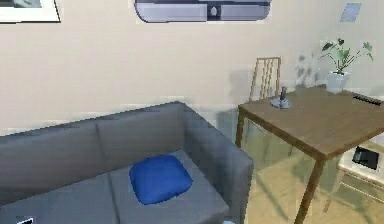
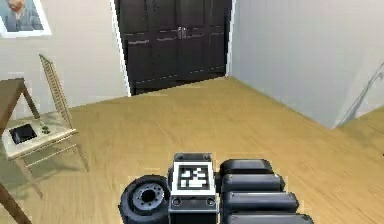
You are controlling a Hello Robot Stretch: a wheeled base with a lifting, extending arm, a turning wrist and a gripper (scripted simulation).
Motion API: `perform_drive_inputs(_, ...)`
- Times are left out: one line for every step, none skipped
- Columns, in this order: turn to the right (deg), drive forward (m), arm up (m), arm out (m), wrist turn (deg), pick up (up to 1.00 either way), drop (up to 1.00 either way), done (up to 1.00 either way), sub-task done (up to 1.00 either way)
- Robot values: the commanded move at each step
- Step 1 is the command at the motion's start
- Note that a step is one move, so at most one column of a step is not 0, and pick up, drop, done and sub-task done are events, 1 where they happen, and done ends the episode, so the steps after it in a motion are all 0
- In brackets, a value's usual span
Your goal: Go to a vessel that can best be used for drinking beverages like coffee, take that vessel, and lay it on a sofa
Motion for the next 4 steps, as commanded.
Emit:
perform_drive_inputs(-45.0, 0.0, 0.0, 0.0, 0.0, 0.0, 0.0, 0.0, 0.0)
perform_drive_inputs(-45.0, 0.0, 0.0, 0.0, 0.0, 0.0, 0.0, 0.0, 0.0)
perform_drive_inputs(-45.0, 0.0, 0.0, 0.0, 0.0, 0.0, 0.0, 0.0, 0.0)
perform_drive_inputs(-6.0, 0.0, 0.0, 0.0, 0.0, 0.0, 0.0, 0.0, 0.0)
